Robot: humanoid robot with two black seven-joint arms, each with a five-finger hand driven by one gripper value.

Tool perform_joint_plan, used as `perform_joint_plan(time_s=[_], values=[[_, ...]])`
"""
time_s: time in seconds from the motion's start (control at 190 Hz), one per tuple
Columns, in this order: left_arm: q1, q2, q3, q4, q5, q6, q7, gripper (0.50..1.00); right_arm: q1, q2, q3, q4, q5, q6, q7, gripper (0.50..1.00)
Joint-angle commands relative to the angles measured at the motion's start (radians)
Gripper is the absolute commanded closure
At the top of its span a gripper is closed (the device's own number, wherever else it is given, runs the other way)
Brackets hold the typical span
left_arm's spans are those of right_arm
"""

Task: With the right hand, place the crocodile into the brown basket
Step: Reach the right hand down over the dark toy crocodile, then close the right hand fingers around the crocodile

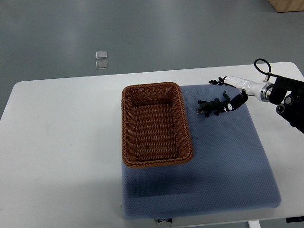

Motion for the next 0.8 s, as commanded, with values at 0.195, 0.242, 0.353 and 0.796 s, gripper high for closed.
perform_joint_plan(time_s=[0.195, 0.242, 0.353, 0.796], values=[[0.000, 0.000, 0.000, 0.000, 0.001, 0.000, 0.000, 0.500, 0.018, 0.008, -0.070, 0.015, -0.066, -0.050, -0.003, 0.585], [0.000, 0.000, 0.000, 0.000, 0.000, 0.000, 0.000, 0.500, 0.019, 0.008, -0.084, 0.015, -0.072, -0.056, -0.003, 0.585], [0.000, 0.000, 0.000, 0.000, 0.000, 0.000, 0.002, 0.500, 0.022, 0.008, -0.101, 0.015, -0.083, -0.059, -0.005, 0.587], [0.000, 0.000, 0.000, 0.000, 0.000, 0.000, 0.000, 0.500, 0.021, 0.016, -0.138, 0.015, -0.117, -0.117, -0.013, 0.628]])
